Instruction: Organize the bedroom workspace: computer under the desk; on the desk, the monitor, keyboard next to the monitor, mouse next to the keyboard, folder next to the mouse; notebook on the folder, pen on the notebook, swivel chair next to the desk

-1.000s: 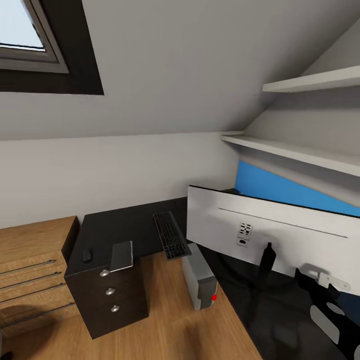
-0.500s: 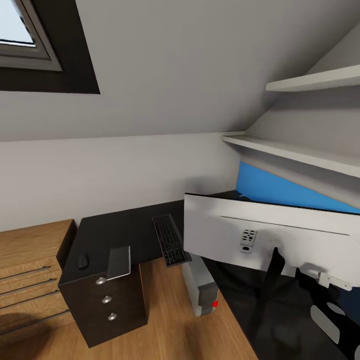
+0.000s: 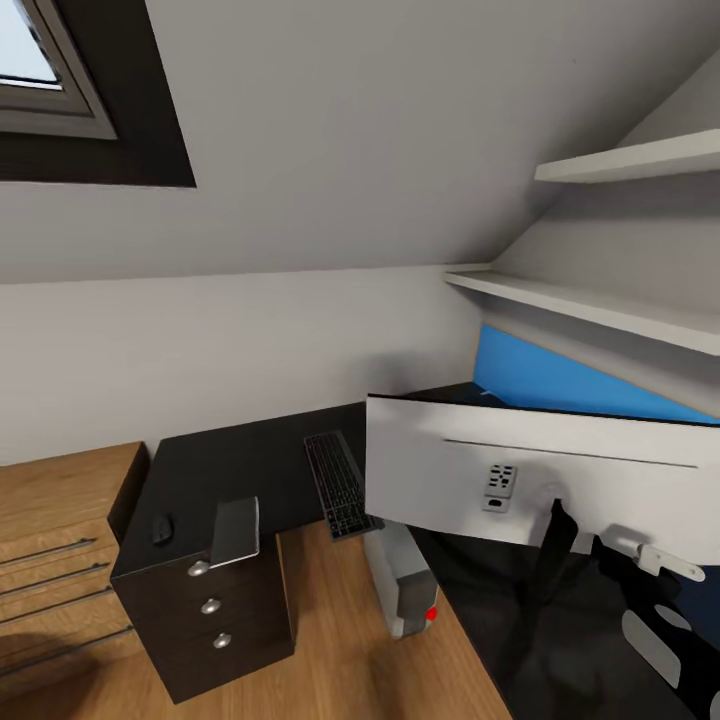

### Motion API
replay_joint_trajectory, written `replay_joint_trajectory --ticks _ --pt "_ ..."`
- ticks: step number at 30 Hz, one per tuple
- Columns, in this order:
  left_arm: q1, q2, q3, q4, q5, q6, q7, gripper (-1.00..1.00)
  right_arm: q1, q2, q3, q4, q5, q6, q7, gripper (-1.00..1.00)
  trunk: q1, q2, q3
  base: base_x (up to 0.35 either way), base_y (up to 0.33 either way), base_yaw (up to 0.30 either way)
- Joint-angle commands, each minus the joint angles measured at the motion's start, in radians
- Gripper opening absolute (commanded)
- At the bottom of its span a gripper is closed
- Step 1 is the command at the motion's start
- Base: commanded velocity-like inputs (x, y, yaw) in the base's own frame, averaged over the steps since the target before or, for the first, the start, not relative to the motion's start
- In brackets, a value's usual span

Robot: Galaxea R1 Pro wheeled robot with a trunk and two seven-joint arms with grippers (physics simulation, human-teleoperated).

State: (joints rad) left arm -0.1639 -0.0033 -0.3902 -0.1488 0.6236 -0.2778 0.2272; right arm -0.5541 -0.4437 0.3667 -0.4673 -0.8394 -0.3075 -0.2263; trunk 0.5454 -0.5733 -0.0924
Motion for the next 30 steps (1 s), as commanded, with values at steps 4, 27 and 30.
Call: replay_joint_trajectory --ticks 4,27,30 --pt "0.0 0.0 -0.009 0.0 0.005 -0.001 0.006 1.0 -0.001 -0.001 0.009 -0.001 -0.006 -0.004 -0.005 1.0 0.0 -0.002 -0.002 -0.169 0.0 0.0" --pt "-0.001 -0.002 -0.009 0.0 0.005 0.002 0.006 1.0 -0.001 0.004 0.018 -0.036 -0.004 -0.004 0.004 1.0 0.0 -0.002 -0.002 -0.316 0.0 0.0" --pt "-0.001 -0.002 -0.009 0.0 0.005 0.002 0.006 1.0 -0.001 0.005 0.018 -0.05 -0.004 -0.004 0.003 1.0 0.0 -0.002 -0.002 -0.077 0.0 0.0"
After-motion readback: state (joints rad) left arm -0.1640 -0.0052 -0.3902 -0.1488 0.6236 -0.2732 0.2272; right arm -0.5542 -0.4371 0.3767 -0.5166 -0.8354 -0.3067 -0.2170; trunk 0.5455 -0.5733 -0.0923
